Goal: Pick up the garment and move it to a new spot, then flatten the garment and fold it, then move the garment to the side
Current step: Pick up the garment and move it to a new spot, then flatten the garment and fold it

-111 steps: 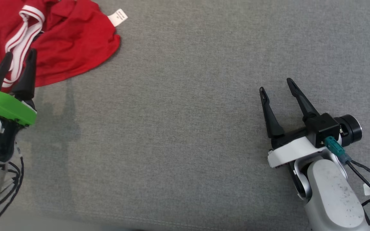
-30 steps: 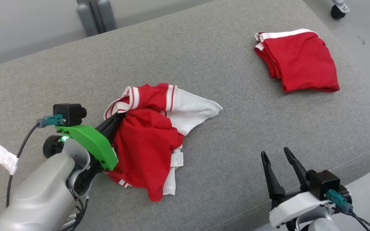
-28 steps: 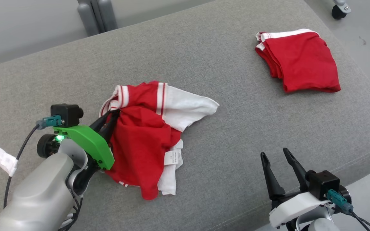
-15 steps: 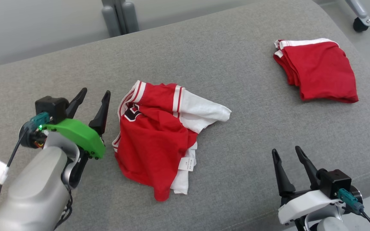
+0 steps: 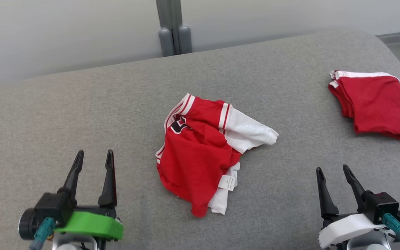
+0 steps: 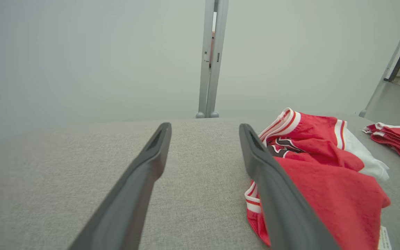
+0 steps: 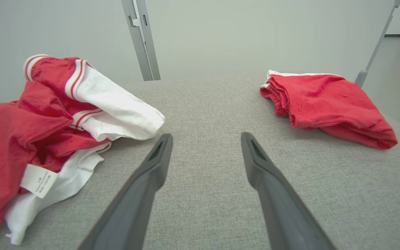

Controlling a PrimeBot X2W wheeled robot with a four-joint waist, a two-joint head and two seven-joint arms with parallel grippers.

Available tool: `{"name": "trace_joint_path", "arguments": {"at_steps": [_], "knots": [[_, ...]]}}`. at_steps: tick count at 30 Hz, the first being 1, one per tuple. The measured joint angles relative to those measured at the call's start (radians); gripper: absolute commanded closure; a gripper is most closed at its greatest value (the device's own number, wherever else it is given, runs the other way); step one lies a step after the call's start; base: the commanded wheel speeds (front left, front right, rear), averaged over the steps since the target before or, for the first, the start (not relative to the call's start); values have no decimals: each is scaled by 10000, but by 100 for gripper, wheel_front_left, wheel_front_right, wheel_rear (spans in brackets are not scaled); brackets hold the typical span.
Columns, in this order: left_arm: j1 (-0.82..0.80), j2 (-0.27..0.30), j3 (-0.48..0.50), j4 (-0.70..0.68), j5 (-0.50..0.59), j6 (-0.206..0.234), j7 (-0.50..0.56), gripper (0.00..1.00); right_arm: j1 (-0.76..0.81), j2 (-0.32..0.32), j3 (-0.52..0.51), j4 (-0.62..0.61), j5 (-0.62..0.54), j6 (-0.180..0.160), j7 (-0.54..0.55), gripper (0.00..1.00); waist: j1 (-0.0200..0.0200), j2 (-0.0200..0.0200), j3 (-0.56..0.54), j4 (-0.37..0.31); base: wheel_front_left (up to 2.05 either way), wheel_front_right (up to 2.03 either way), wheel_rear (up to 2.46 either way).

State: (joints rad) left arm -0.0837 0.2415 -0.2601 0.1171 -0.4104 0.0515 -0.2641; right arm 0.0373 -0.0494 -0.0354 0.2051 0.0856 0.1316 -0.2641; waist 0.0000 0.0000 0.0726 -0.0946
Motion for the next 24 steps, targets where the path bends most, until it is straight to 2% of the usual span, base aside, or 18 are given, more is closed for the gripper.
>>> {"name": "trace_joint_path", "arguments": {"at_steps": [5, 11, 17, 24], "knots": [[1588, -1012, 1001, -790, 817, -257, 2, 0, 221, 4, -249, -2, -117, 0, 0, 0, 0, 0, -382, 528, 0, 0, 0], [2812, -1567, 1866, -1089, 1877, -750, 0, 0, 556, 2, -420, 102, -113, 0, 0, 0, 0, 0, -781, 1127, 0, 0, 0], [3517, -1781, 2219, -895, 2391, -1342, 0, 0, 782, 2, -458, 253, -69, 0, 0, 0, 0, 0, -1207, 1543, 0, 0, 0], [3609, -1864, 2376, -782, 2529, -1670, 2, 0, 810, 2, -255, 387, 10, 0, 0, 0, 0, 0, -1480, 1733, 0, 0, 0]]}}
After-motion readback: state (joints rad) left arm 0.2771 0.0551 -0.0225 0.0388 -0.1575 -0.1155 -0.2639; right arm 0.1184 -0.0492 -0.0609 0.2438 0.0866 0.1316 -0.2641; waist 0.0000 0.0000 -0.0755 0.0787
